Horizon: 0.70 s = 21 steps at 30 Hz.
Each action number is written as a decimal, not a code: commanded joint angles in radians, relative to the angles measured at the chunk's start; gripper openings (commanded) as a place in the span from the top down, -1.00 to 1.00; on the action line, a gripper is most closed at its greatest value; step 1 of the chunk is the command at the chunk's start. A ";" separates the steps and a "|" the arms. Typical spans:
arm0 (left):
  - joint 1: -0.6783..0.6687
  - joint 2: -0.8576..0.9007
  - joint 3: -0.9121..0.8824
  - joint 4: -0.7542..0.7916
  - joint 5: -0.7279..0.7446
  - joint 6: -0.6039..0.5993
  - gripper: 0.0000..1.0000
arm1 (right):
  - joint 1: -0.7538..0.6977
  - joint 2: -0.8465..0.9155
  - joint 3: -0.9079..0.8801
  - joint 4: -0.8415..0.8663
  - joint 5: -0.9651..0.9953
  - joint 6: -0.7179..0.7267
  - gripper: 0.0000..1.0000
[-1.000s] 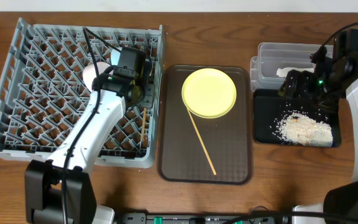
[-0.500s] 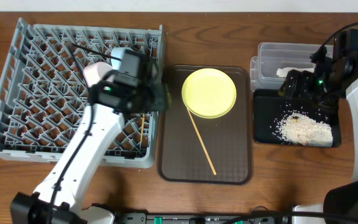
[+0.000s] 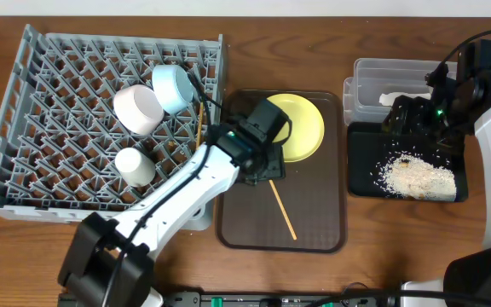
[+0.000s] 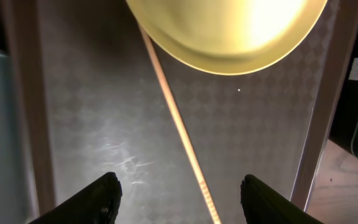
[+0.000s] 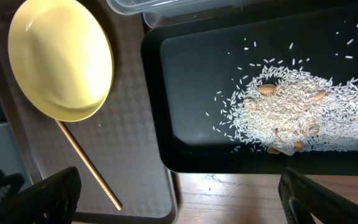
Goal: Sort waste into correct bins and load items into the dishwasher
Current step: 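Move the left gripper to the second chopstick and grasp it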
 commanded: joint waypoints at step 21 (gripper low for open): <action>-0.104 0.300 0.000 0.041 -0.060 -0.132 -0.30 | -0.008 -0.024 0.011 0.000 0.002 -0.016 -0.98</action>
